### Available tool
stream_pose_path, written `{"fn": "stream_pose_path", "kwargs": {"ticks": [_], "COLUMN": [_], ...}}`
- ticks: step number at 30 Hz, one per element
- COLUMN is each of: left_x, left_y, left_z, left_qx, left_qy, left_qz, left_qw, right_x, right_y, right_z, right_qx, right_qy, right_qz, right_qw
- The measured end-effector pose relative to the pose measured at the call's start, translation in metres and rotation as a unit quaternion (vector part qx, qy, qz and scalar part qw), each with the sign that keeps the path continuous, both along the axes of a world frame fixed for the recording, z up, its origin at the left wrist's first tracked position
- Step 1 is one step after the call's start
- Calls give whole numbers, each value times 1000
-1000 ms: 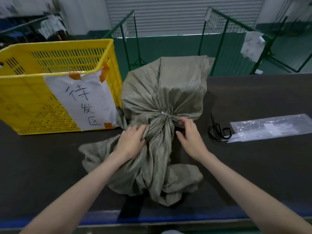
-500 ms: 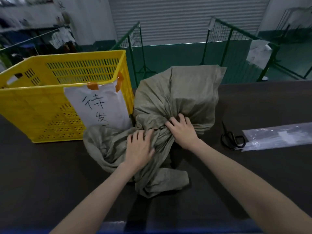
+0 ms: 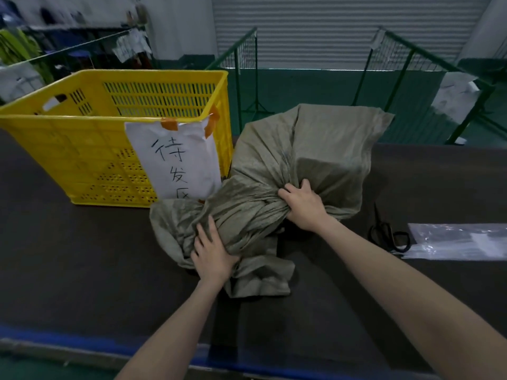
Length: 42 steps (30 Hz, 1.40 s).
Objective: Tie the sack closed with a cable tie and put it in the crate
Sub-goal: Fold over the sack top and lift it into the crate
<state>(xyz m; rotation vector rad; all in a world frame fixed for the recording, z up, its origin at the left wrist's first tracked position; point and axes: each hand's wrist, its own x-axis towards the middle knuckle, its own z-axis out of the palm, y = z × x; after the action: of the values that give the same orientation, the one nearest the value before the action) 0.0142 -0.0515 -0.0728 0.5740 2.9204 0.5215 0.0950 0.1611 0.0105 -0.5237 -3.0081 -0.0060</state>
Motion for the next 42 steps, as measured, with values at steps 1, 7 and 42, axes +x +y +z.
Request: {"fn": "stream_pose_path", "kwargs": {"ticks": [1, 7, 42], "left_x": [-3, -17, -32], "left_y": [3, 4, 88], "left_z": [1, 0, 184], "left_qx": [-1, -78, 161], "left_qy": [-4, 14, 110], "left_qz": [8, -64, -188], "left_qw": [1000, 995, 963], "right_x": [0, 7, 25], "right_y": [1, -3, 95], "right_z": [1, 7, 157], "right_qx": [1, 19, -49], "right_qy": [-1, -26, 136], "right_qz": [4, 13, -24], "right_qw": [1000, 999, 989]}}
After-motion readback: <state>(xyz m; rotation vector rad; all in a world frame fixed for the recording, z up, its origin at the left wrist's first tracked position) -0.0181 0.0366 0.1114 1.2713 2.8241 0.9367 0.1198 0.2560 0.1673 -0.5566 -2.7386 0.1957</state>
